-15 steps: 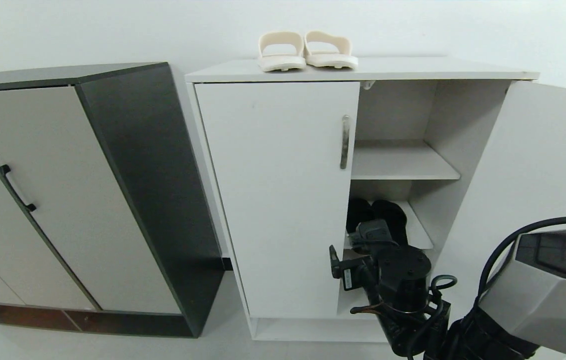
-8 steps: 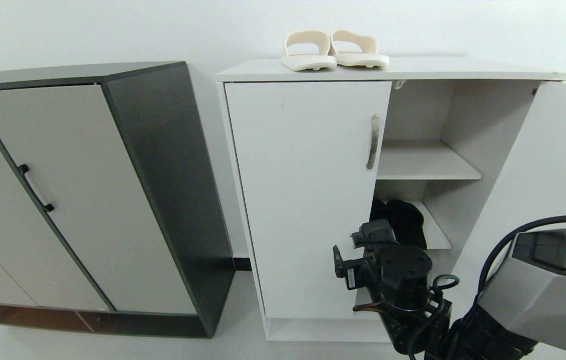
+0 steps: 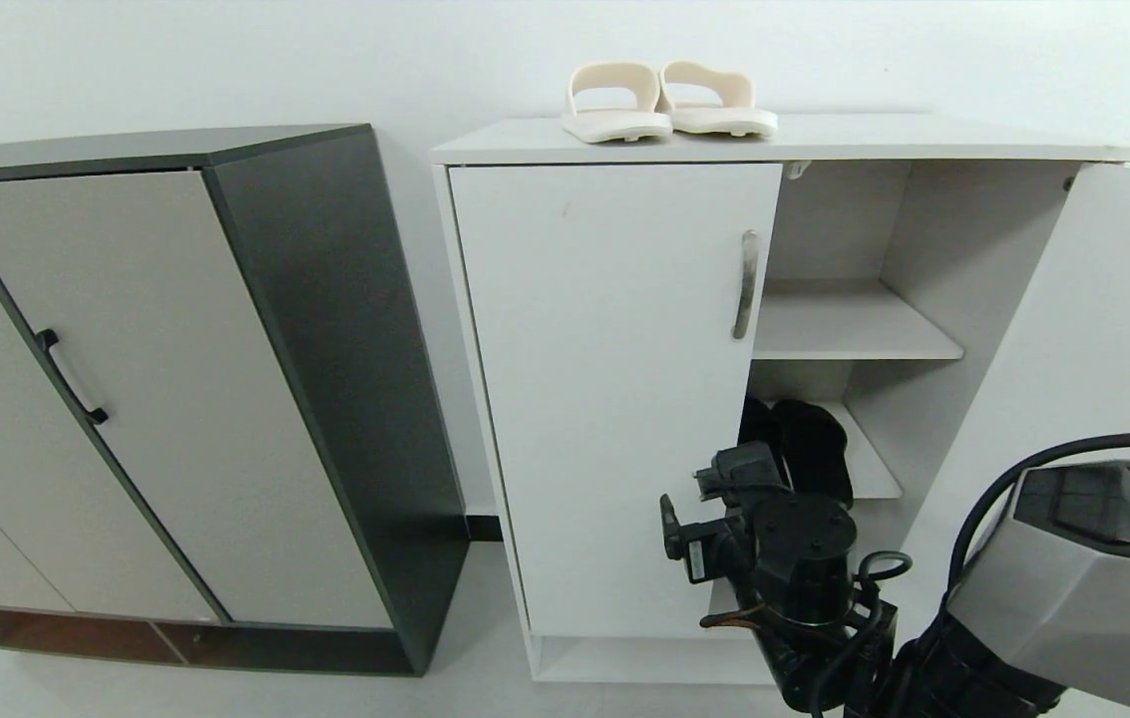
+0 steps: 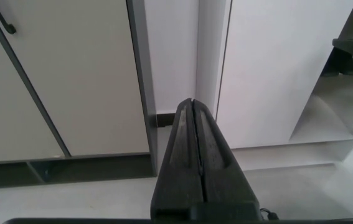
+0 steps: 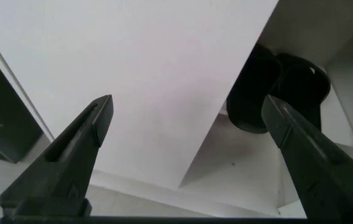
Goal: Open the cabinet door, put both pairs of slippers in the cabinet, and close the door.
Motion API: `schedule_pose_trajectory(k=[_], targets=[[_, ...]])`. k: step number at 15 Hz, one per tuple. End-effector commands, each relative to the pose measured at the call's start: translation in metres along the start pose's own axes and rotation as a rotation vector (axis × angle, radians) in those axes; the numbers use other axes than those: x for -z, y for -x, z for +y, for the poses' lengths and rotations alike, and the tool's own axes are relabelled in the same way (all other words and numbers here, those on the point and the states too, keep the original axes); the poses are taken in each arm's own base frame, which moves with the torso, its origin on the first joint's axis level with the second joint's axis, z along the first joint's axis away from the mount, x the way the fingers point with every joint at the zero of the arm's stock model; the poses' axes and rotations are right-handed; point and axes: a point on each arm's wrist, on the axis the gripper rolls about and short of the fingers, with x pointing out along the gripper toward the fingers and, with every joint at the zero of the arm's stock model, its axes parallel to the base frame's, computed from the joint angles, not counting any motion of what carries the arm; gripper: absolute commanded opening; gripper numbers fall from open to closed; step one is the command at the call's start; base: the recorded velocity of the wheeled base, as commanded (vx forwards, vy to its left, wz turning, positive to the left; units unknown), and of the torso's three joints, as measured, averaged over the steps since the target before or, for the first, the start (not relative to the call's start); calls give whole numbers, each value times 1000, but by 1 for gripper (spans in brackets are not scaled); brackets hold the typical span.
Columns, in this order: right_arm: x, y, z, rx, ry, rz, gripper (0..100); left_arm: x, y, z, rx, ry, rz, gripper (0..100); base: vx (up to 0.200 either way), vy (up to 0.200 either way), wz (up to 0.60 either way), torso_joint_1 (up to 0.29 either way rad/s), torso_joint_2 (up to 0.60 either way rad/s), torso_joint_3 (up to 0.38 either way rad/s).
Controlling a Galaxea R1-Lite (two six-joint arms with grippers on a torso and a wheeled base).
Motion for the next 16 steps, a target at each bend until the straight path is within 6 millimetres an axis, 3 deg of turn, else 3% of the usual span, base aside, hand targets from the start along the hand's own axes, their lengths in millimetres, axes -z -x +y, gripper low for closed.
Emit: schedule_pose_trajectory(k=[1,4,7,16], targets=[[2,0,1,-4,5,5,100,0,0,0,0,0,1,0,0,0,0,0,0,0],[0,1,2,-25,-7,-10,100,0,0,0,0,0,1,0,0,0,0,1,-24,-28],[0,1,2,-26,-7,-10,100,0,0,0,0,0,1,0,0,0,0,12,-188,-303],[-5,10,6,-82,-11,-22,100,0,0,0,0,-2,1,0,0,0,0,92,-484,-351]])
